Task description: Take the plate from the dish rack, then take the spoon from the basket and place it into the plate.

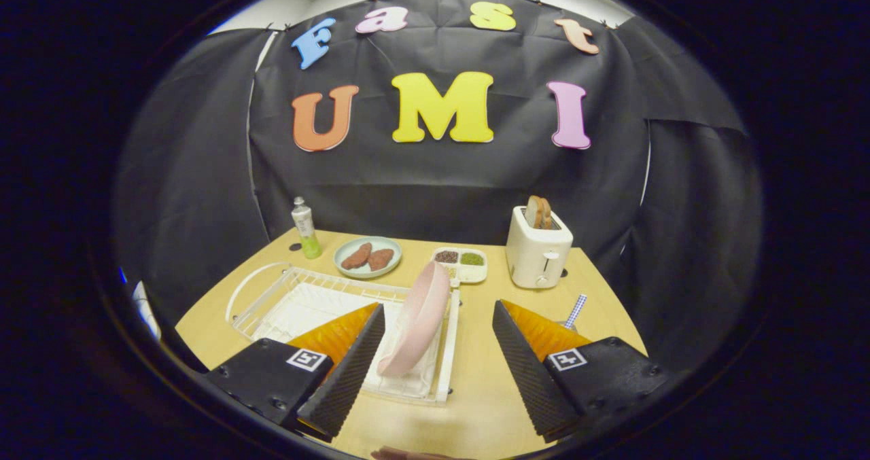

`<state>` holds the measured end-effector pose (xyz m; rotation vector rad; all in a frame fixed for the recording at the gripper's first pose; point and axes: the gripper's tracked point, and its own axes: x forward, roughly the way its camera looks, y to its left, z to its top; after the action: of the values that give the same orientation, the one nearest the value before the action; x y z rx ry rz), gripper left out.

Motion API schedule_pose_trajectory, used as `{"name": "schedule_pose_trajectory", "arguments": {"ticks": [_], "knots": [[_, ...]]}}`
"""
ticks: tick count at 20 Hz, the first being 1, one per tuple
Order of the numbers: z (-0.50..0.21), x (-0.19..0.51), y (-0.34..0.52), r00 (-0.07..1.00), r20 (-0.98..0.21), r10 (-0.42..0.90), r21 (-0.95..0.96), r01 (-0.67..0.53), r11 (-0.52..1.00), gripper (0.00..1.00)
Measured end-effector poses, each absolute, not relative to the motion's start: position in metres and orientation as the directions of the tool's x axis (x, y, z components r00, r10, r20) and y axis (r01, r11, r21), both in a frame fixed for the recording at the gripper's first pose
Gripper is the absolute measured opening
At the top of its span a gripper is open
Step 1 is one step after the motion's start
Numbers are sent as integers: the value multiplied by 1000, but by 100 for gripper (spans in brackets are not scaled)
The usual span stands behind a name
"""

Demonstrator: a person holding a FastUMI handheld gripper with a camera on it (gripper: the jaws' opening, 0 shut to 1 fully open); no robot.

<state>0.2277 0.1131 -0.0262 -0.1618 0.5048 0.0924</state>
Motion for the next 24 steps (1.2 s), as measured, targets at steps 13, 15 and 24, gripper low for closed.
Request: {"name": "schedule_pose_trajectory", "arguments": {"ticks": [13, 15, 24], "knots": [[-90, 294, 138, 396, -918, -22, -88, -148, 985, 85], [-93, 295, 144, 381, -924, -39, -97, -134, 986, 68], [-63, 300, 147, 508, -830, -230, -275, -15, 961, 35]]}}
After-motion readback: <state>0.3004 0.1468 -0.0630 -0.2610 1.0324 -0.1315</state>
